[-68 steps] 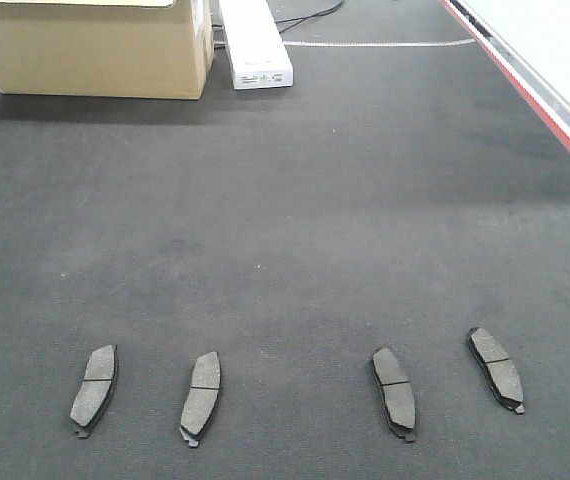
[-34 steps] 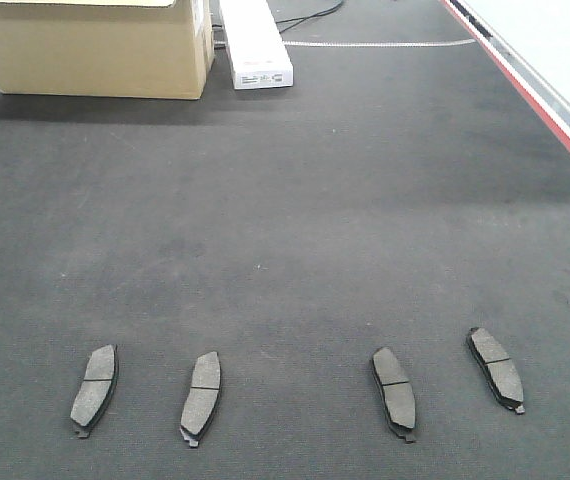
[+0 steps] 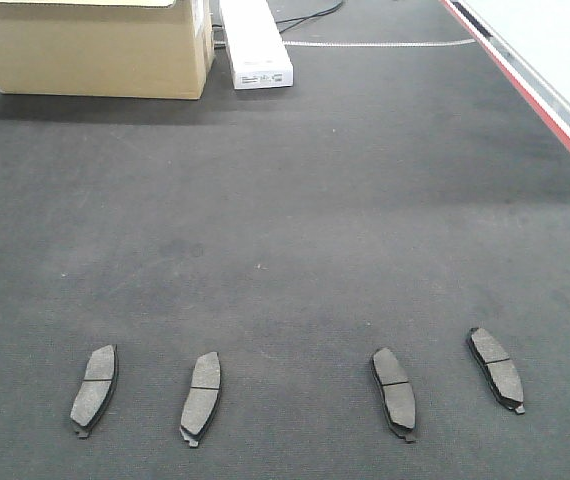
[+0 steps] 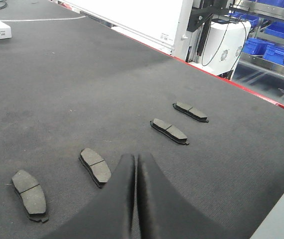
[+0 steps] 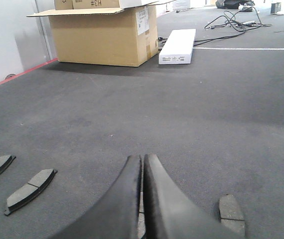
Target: Move and align brake pads A on conveyor
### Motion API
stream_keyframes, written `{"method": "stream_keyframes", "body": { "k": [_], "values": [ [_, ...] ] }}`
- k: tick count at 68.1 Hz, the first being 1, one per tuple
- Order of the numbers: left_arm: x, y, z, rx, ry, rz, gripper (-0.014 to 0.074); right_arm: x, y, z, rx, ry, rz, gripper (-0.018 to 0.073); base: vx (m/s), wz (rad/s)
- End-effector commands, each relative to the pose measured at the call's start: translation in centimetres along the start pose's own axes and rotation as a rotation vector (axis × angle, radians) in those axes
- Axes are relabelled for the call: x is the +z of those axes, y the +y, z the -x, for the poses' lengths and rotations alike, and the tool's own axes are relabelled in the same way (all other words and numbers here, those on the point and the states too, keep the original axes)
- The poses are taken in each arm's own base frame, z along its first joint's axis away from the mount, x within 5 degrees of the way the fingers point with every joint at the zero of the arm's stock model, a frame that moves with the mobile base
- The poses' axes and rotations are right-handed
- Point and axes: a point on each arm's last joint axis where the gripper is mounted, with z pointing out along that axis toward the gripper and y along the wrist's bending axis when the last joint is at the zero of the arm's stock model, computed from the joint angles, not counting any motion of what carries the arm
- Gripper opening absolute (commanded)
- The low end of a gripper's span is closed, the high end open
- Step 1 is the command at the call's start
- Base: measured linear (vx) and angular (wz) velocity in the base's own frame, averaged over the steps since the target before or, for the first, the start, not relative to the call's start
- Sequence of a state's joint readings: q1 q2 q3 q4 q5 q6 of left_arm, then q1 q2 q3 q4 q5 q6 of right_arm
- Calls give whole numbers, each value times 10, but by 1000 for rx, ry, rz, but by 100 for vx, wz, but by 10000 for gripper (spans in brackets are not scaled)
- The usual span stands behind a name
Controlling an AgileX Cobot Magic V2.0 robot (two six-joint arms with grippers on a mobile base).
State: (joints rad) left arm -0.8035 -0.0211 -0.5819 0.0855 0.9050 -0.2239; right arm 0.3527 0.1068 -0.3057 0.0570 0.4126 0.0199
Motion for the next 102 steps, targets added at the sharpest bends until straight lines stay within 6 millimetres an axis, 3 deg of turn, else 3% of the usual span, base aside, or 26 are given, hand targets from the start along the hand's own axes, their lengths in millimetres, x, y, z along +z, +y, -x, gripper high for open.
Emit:
{"method": "stream_keyframes", "body": {
  "k": [1,13,22,34,52,70,102],
  "values": [
    [-3,-2,9,0,-92,-24,-7,-2,1,15,-11,-95,-1,-11,0,0],
    [15,-1,7,133,-249,107,-6,-2,1,15,-11,-95,-1,-11,0,0],
    [37,1,-8,224,-332,225,-6,-2,1,15,-11,-95,-1,-11,0,0],
    [67,21,-53,191,-262,434,-6,-2,1,15,-11,-95,-1,-11,0,0],
    [80,46,-97,54,-271,712,-6,-2,1,15,-11,-95,-1,-11,0,0],
    [75,50,-96,27,-321,814,-6,-2,1,15,-11,-95,-1,-11,0,0],
    [76,51,-97,34,-304,816,-6,-2,1,15,-11,-95,-1,-11,0,0]
  ]
}}
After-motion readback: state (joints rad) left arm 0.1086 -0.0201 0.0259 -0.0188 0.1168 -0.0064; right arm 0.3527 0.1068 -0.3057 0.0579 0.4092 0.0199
